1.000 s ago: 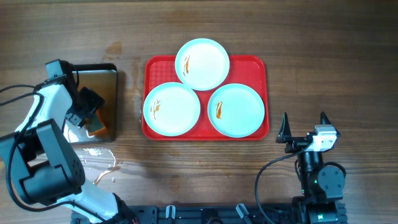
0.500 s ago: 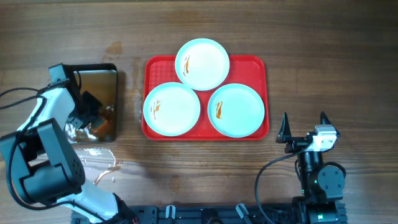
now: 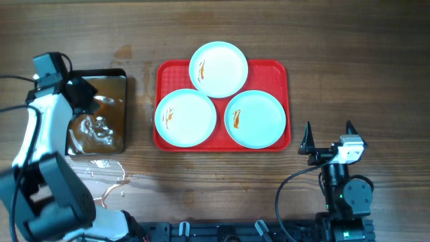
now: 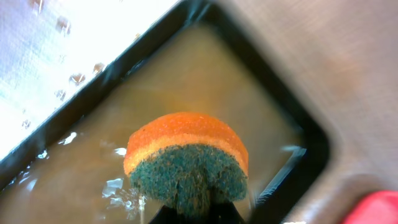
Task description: Clean dirty plates on tray and stack at the side
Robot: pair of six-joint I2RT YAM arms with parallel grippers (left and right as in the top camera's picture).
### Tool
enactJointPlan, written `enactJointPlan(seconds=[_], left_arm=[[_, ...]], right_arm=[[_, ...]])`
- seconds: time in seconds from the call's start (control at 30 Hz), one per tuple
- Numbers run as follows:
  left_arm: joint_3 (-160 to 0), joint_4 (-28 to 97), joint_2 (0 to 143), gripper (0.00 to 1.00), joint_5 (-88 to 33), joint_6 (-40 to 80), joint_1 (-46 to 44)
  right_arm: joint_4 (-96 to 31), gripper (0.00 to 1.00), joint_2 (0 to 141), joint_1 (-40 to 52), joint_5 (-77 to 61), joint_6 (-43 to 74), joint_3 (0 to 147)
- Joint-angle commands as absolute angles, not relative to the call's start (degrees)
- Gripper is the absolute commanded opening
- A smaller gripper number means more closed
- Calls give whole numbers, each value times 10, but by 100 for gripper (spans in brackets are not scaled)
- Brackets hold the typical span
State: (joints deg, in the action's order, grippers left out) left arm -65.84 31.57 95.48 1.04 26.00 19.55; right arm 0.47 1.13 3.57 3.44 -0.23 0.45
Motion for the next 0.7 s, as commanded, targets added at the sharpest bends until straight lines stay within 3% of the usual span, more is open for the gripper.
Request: enactJointPlan(seconds=[0.0,0.2,0.5,0.67], left_arm=[[-674,277,906,4,-28,267,193],[-674,193,917,4,-55,277,202],[-674,186,992,4,-76,383,222],[-674,186,1008,4,-165,387,234]], right_arm=[[7,100,9,37,27,2,3],[7,100,9,37,28,2,3],[7,100,9,37,28,2,3],[6,100,9,37,28,2,3]])
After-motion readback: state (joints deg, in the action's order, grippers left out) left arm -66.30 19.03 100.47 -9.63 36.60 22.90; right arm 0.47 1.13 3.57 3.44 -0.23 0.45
